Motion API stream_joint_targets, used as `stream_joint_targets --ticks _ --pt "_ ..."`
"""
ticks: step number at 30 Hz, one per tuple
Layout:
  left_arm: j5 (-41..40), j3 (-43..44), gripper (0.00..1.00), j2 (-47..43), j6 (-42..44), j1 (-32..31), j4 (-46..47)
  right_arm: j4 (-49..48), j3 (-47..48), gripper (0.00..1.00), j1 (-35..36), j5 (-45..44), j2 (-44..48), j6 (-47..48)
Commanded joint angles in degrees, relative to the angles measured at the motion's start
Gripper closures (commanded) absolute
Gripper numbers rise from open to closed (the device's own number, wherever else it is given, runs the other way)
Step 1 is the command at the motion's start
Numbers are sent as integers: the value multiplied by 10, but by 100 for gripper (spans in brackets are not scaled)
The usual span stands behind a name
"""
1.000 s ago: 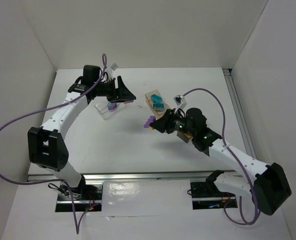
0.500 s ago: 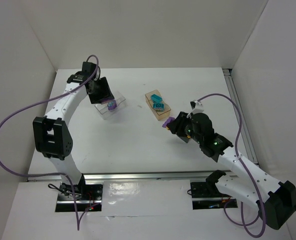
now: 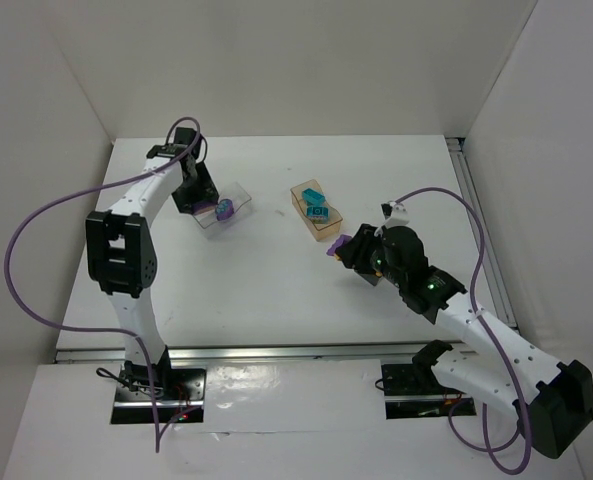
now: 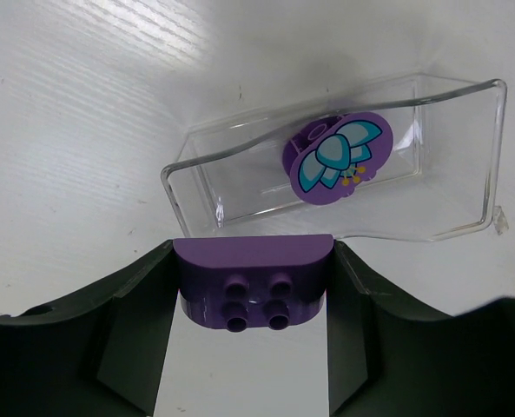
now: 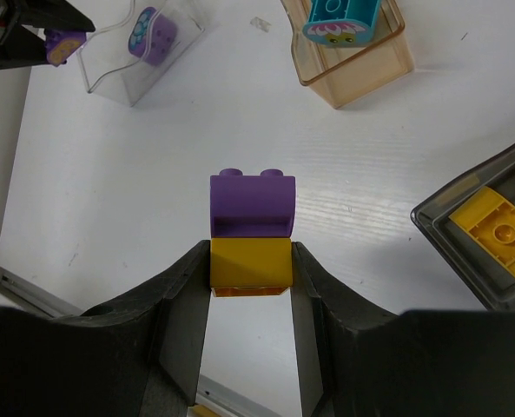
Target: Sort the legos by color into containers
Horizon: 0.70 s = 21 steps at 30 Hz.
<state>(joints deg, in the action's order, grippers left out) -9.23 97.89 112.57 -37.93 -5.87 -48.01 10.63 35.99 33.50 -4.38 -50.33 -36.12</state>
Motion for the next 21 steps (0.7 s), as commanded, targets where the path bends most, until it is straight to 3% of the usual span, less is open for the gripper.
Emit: stream_joint_targets --ticks 1,4,5,10,12,15,21 --pt "-20 33 85 12 -16 -6 -8 4 -1 69 -2 -21 1 1" --pt "-26 57 82 28 -16 -13 -20 -2 -1 69 -2 -21 1 1" --pt "-33 63 65 28 -16 -19 -26 -2 -1 69 -2 -21 1 1" --pt "-52 75 21 20 -16 -24 -32 -2 5 69 -2 -14 -5 6" --pt "-52 82 18 15 -10 -29 -38 -2 5 69 -2 -9 -5 6" --pt "-67 93 6 8 -10 -34 -51 -2 5 69 -2 -9 -11 11" --pt "-68 43 6 -60 -15 -64 -49 -7 10 69 -2 -9 -5 11"
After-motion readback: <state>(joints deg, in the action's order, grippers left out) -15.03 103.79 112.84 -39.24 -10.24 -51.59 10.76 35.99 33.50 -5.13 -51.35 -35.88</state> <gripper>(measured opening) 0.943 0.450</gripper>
